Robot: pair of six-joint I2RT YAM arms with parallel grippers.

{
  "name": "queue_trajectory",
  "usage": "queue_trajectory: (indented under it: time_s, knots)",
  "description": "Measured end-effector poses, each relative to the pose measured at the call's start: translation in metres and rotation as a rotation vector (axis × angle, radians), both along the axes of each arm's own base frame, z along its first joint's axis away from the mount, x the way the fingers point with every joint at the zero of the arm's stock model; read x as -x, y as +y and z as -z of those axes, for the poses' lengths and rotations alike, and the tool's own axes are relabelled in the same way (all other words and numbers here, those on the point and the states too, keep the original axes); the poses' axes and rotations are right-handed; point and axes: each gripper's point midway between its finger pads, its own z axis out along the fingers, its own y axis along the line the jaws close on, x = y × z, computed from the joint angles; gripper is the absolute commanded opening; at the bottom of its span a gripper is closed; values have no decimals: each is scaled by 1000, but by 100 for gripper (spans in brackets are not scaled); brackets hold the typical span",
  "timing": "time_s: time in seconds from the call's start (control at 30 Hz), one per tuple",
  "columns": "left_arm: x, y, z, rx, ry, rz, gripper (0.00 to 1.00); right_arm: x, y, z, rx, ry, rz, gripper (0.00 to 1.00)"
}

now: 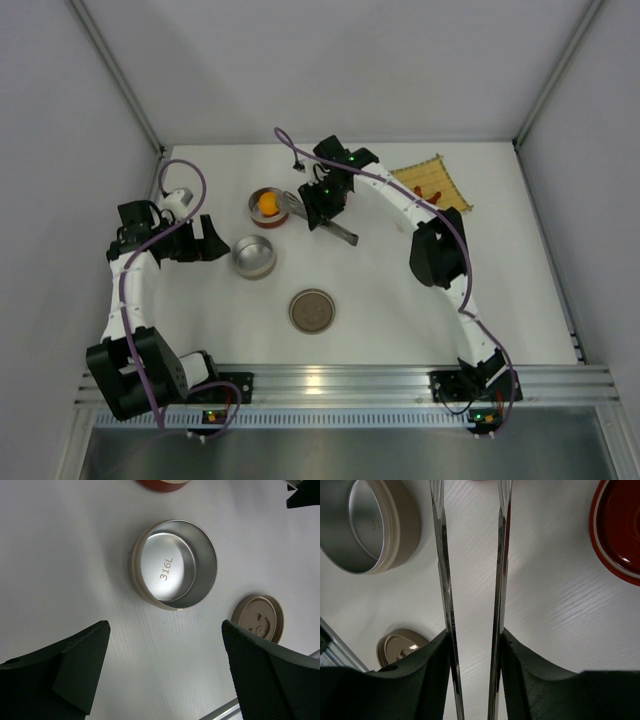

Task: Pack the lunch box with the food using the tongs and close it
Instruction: Place the fake food in the packing box.

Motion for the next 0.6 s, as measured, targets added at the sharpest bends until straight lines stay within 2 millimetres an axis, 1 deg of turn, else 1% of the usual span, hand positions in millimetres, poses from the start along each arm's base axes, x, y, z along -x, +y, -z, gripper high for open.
queue_trajectory:
  time_s: [0.27, 0.33, 0.4, 0.43, 0.5, 0.53, 0.6]
  knots:
    - [0, 0, 0, -9, -6, 8, 98, 0, 0, -2, -4, -2, 0, 39]
    - [0, 1, -1, -14, -13, 13, 98, 1, -4, -8, -14, -1, 3, 39]
    - [1, 1, -2, -20, -18, 18, 98, 3, -11, -18, -28, -3, 10, 39]
    - [2, 0, -3, -23, -21, 21, 98, 5, -18, -25, -33, -3, 18, 39]
    - [4, 0, -3, -32, -26, 32, 98, 5, -38, -39, -41, -9, 45, 39]
    - [5, 0, -3, -36, -27, 38, 98, 4, -53, -47, -43, -19, 62, 39]
    - [8, -1, -3, -39, -23, 51, 98, 1, -92, -60, -39, -40, 110, 40]
